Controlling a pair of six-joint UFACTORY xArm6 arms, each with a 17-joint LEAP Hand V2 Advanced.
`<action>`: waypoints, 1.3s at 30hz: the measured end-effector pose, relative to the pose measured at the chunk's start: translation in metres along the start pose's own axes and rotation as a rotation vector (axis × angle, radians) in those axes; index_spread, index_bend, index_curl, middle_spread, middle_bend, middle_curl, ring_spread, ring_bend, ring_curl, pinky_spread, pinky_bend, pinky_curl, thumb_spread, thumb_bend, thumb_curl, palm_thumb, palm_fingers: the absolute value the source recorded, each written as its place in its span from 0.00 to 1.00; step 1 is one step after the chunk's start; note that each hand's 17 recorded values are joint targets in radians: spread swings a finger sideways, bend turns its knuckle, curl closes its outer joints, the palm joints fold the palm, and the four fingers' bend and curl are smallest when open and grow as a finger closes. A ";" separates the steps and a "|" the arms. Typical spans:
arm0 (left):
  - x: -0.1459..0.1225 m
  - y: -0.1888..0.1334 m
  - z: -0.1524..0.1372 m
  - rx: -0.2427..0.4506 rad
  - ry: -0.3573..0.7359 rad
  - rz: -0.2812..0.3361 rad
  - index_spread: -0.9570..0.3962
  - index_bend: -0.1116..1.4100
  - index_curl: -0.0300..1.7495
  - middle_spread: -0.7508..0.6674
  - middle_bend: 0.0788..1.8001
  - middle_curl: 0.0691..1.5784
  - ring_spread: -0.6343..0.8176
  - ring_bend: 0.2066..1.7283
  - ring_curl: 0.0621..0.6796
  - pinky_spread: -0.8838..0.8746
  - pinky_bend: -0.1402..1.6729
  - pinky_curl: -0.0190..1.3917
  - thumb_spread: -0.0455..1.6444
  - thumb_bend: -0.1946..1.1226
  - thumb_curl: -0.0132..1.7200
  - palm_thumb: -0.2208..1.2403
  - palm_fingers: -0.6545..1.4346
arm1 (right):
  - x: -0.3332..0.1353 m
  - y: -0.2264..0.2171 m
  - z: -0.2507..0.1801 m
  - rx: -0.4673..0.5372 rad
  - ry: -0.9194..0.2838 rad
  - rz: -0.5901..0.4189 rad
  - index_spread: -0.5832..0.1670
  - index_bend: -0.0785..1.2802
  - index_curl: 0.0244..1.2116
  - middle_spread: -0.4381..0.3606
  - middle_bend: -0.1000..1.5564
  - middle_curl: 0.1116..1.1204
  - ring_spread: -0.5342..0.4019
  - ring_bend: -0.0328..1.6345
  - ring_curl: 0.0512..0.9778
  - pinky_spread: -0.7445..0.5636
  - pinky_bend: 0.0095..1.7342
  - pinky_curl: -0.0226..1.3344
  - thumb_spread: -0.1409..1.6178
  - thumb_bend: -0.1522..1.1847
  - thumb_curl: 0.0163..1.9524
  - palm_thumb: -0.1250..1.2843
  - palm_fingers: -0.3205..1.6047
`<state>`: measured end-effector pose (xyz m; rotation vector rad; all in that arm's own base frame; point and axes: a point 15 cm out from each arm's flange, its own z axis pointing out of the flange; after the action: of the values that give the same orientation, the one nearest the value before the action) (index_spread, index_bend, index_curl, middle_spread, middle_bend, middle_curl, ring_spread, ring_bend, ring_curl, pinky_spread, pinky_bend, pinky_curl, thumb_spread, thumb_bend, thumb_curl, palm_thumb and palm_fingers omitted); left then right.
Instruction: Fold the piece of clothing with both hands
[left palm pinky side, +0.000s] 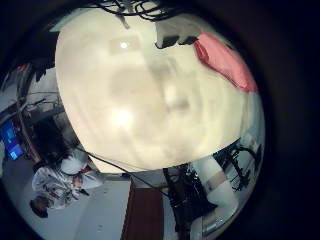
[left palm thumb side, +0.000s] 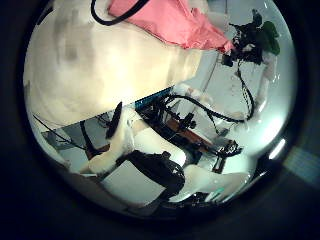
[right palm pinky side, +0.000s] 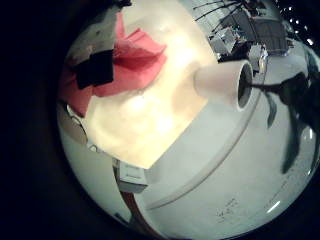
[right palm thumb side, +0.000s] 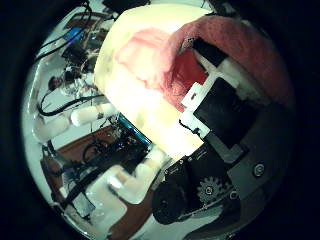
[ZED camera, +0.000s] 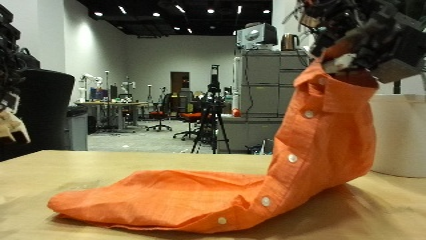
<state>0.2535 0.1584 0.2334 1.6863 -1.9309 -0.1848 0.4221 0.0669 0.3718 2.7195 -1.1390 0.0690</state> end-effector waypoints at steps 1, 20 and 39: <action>-0.001 0.001 0.001 0.001 0.003 -0.003 0.77 0.17 0.17 0.80 0.06 0.11 0.84 0.12 0.25 0.80 0.22 0.24 0.68 0.13 0.22 0.54 0.29 | -0.006 -0.014 -0.005 0.005 0.008 -0.016 0.51 0.94 0.59 0.42 0.89 0.60 0.32 0.80 0.74 0.38 0.69 0.66 0.70 0.17 0.50 0.87 0.75; -0.021 0.031 0.030 0.033 0.069 -0.018 0.76 0.18 0.17 0.80 0.05 0.11 0.84 0.11 0.25 0.80 0.21 0.24 0.68 0.13 0.22 0.54 0.29 | -0.150 -0.178 -0.023 0.065 0.219 -0.299 0.49 0.93 0.58 0.42 0.90 0.58 0.32 0.80 0.78 0.38 0.67 0.71 0.70 0.15 0.57 0.84 0.75; 0.038 -0.024 0.024 0.012 -0.001 0.096 0.77 0.17 0.17 0.79 0.06 0.11 0.84 0.11 0.25 0.80 0.21 0.24 0.68 0.13 0.23 0.55 0.29 | -0.057 -0.067 -0.069 0.161 0.110 -0.040 0.47 0.89 0.59 0.42 0.91 0.57 0.31 0.79 0.81 0.37 0.66 0.75 0.71 0.13 0.60 0.84 0.74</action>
<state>0.2610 0.1115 0.2143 1.5975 -2.0120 -0.1382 0.4318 0.1666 0.4226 2.8362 -1.0914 0.3132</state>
